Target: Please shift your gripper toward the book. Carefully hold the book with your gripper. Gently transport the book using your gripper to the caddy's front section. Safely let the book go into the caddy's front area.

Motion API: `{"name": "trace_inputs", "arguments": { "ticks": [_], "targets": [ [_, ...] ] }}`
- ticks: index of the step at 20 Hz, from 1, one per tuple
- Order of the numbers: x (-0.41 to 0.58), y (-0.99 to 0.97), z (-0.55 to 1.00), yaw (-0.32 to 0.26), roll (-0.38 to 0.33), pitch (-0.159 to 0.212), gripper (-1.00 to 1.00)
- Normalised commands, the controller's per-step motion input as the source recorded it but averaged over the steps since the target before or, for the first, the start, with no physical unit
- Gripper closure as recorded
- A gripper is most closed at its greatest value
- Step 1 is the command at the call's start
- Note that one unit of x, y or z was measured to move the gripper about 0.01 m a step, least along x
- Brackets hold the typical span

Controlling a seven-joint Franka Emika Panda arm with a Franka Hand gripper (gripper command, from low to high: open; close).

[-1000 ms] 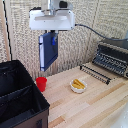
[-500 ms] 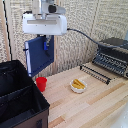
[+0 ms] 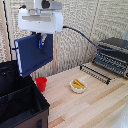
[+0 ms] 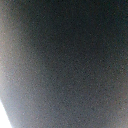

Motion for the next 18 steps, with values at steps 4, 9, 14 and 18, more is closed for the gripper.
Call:
{"name": "trace_inputs", "arguments": {
  "ticks": [4, 9, 14, 18],
  "targets": [
    [-0.138, 0.62, 0.23, -0.125, -0.045, 0.036, 1.0],
    [-0.164, 0.64, 0.16, -0.102, -0.04, 0.066, 1.0],
    [-0.102, 0.7, 0.1, -0.073, -0.005, 0.096, 1.0],
    [-0.029, 0.73, 0.09, -0.079, 0.0, 0.086, 1.0]
  ]
}}
